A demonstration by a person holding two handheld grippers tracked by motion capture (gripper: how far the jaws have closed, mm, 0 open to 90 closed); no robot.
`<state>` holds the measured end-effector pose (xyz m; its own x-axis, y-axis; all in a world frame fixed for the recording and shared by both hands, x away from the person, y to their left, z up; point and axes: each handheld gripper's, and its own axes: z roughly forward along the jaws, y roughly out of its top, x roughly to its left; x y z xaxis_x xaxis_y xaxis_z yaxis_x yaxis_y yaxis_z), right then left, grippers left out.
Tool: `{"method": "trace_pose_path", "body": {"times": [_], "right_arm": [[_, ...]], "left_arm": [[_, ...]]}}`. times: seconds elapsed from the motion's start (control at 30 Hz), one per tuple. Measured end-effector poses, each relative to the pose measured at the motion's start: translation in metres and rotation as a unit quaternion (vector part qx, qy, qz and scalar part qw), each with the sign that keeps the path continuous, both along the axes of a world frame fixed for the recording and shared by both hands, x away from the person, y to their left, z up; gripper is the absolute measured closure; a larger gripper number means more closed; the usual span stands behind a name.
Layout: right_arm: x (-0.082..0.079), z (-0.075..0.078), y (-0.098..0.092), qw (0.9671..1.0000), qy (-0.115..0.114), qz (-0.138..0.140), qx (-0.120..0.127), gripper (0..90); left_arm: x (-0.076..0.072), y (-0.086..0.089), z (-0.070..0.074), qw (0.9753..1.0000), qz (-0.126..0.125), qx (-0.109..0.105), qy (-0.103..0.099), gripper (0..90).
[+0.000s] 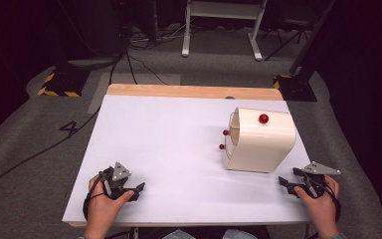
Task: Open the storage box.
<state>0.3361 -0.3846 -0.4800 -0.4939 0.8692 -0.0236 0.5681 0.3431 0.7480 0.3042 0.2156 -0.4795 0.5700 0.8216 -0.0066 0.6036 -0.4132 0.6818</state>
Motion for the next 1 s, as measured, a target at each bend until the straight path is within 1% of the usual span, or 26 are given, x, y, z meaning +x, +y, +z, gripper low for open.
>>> {"method": "trace_pose_path", "body": {"times": [0.07, 0.1, 0.13, 0.17, 0.23, 0.27, 0.3, 0.33, 0.43, 0.47, 0.5, 0.53, 0.57, 0.6, 0.67, 0.7, 0.73, 0.77, 0.8, 0.83, 0.93, 0.97, 1.0], "right_arm": [[-0.001, 0.002, 0.000, 1.0000, -0.008, -0.002, 0.001, 29.7], [-0.002, 0.003, 0.000, 1.0000, -0.008, -0.005, 0.002, 30.1], [-0.003, 0.005, 0.000, 0.9999, -0.007, -0.009, 0.003, 31.4], [-0.005, 0.007, 0.000, 1.0000, -0.006, -0.007, 0.000, 32.3], [-0.012, 0.011, 0.002, 1.0000, -0.007, 0.004, 0.002, 33.5], [-0.012, 0.011, 0.002, 1.0000, -0.007, 0.004, 0.002, 33.5], [-0.021, 0.016, 0.007, 0.9997, -0.009, 0.021, 0.010, 33.9], [-0.023, 0.018, 0.009, 0.9994, -0.013, 0.028, 0.014, 34.0], [-0.028, 0.030, 0.018, 0.9980, -0.036, 0.048, 0.021, 34.6], [-0.028, 0.032, 0.020, 0.9975, -0.040, 0.053, 0.025, 36.2], [-0.028, 0.036, 0.022, 0.9968, -0.046, 0.059, 0.027, 38.0], [-0.028, 0.038, 0.024, 0.9962, -0.052, 0.065, 0.027, 37.8], [-0.026, 0.040, 0.027, 0.9956, -0.057, 0.070, 0.027, 37.8], [-0.024, 0.041, 0.029, 0.9949, -0.063, 0.075, 0.026, 37.7], [-0.022, 0.041, 0.031, 0.9944, -0.066, 0.079, 0.026, 36.4], [-0.016, 0.040, 0.034, 0.9922, -0.074, 0.092, 0.039, 32.7], [-0.016, 0.040, 0.034, 0.9922, -0.074, 0.092, 0.039, 32.7], [-0.015, 0.040, 0.034, 0.9913, -0.078, 0.097, 0.043, 31.4], [-0.013, 0.041, 0.034, 0.9880, -0.102, 0.102, 0.057, 30.0], [-0.014, 0.041, 0.034, 0.9867, -0.110, 0.102, 0.062, 29.6], [-0.018, 0.046, 0.031, 0.9825, -0.134, 0.102, 0.079, 30.6], [-0.019, 0.048, 0.029, 0.9808, -0.141, 0.105, 0.085, 32.2], [-0.021, 0.051, 0.026, 0.9800, -0.143, 0.105, 0.090, 36.8]], "left_arm": [[0.000, -0.001, 0.000, 1.0000, -0.001, 0.004, -0.004, 23.9], [-0.001, -0.002, 0.001, 1.0000, 0.000, 0.002, -0.004, 23.7], [-0.001, -0.004, 0.001, 1.0000, -0.002, -0.005, -0.008, 23.1], [-0.001, -0.006, 0.002, 0.9999, -0.003, -0.009, -0.010, 23.1], [-0.001, -0.009, 0.004, 0.9998, -0.011, -0.008, -0.015, 23.0], [-0.001, -0.009, 0.004, 0.9998, -0.011, -0.008, -0.015, 23.0], [-0.001, -0.013, 0.005, 0.9997, -0.017, -0.005, -0.017, 23.0], [0.000, -0.015, 0.005, 0.9997, -0.019, -0.005, -0.017, 23.0], [0.001, -0.018, 0.004, 0.9995, -0.025, 0.001, -0.017, 23.0], [0.001, -0.018, 0.004, 0.9994, -0.030, 0.006, -0.016, 23.0], [0.001, -0.018, 0.003, 0.9994, -0.030, 0.006, -0.013, 23.0], [0.001, -0.018, 0.002, 0.9995, -0.029, 0.004, -0.011, 23.0], [0.002, -0.016, 0.001, 0.9995, -0.029, 0.009, -0.011, 23.0], [0.002, -0.016, 0.001, 0.9996, -0.025, 0.007, -0.009, 23.1], [0.002, -0.015, 0.000, 0.9996, -0.024, 0.008, -0.010, 23.2], [0.001, -0.014, 0.000, 0.9996, -0.024, 0.008, -0.011, 23.2], [0.001, -0.014, 0.000, 0.9996, -0.024, 0.008, -0.011, 23.2], [0.000, -0.014, 0.000, 0.9996, -0.024, 0.009, -0.011, 23.2], [-0.001, -0.014, 0.000, 0.9996, -0.023, 0.006, -0.012, 23.2], [-0.001, -0.013, 0.000, 0.9996, -0.024, 0.008, -0.014, 23.2], [-0.002, -0.013, 0.000, 0.9996, -0.024, 0.006, -0.015, 23.1], [-0.003, -0.013, 0.000, 0.9996, -0.024, 0.008, -0.015, 23.2], [-0.003, -0.013, 0.000, 0.9995, -0.024, 0.010, -0.016, 23.2]]}}
